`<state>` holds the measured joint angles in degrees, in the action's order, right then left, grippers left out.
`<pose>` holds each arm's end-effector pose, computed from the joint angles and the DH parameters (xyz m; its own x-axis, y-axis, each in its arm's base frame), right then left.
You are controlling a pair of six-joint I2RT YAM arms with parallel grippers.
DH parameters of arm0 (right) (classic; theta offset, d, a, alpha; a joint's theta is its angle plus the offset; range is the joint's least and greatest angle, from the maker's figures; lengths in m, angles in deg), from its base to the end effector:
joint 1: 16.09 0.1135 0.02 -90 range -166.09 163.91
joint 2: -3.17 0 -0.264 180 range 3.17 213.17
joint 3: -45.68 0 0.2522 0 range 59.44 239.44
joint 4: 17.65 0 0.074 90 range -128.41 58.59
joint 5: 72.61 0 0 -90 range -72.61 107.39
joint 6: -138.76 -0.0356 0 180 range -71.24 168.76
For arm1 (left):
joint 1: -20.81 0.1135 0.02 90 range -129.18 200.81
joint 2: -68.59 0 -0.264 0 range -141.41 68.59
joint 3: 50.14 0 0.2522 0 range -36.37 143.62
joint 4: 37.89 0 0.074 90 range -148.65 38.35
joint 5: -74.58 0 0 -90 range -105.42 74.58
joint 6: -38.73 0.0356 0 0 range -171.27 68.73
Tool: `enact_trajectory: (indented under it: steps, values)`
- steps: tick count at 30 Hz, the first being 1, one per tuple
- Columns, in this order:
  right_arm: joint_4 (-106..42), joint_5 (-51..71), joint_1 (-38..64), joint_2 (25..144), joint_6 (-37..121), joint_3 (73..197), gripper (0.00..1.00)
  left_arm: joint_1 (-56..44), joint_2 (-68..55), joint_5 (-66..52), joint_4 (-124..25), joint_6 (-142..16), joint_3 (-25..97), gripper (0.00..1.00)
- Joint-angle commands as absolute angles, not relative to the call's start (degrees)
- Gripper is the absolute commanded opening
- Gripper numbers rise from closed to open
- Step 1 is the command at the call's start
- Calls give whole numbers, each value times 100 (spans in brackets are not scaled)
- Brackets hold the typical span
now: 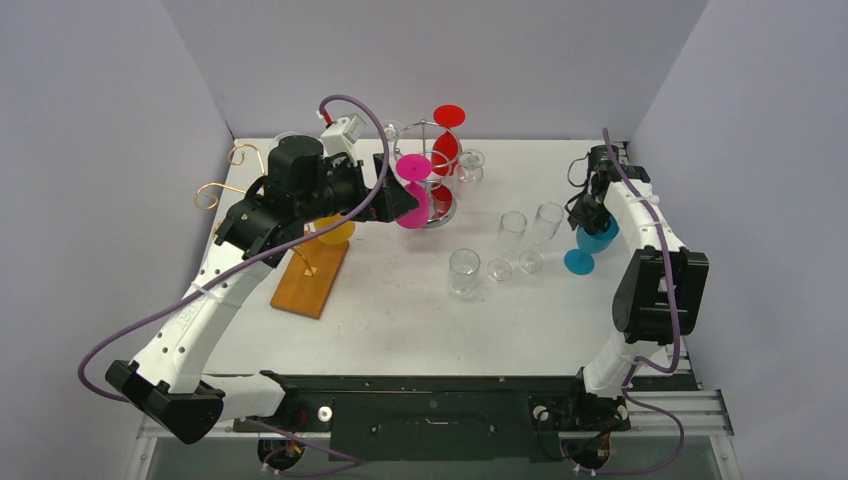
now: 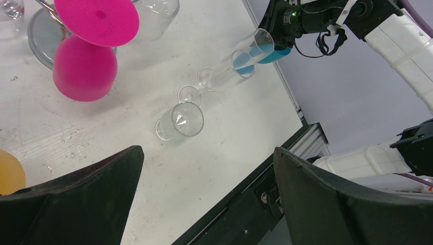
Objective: Take the wine glass off the wine glass rack
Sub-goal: Place the wine glass at the center of the board, then pick up the wine glass from the wine rack.
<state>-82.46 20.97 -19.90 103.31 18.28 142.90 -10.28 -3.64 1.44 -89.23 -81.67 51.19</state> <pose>0.3589 -0.0261 0.2592 -0.7501 0.5573 -0.3559 0.5459 0.8257 0.1424 0.2172 -0.1430 0.4467 -0.6460 -0.1760 -0.7428 0.4605 0.6862 -0.5631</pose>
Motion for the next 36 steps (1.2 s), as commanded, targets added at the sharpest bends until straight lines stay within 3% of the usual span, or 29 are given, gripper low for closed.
enact_trajectory:
  steps: [1, 19, 27, 36]
  values:
    - [-8273, 2157, -2009, 10151, 1881, 14644, 23, -1056, -367, 102, -8848, -8120, 5191, 96]
    - [-9121, 2761, -2009, 9127, 1881, 15561, 41, -1050, -257, -193, -8918, -8274, 5302, 96]
    - [-9231, 2698, -2047, 8395, 1893, 15888, 50, -1028, -91, -1386, -9383, -8339, 5765, 96]
    - [-8626, 1503, -1910, 7901, 1744, 15954, 63, -770, 36, -2840, -10242, -8388, 6496, 99]
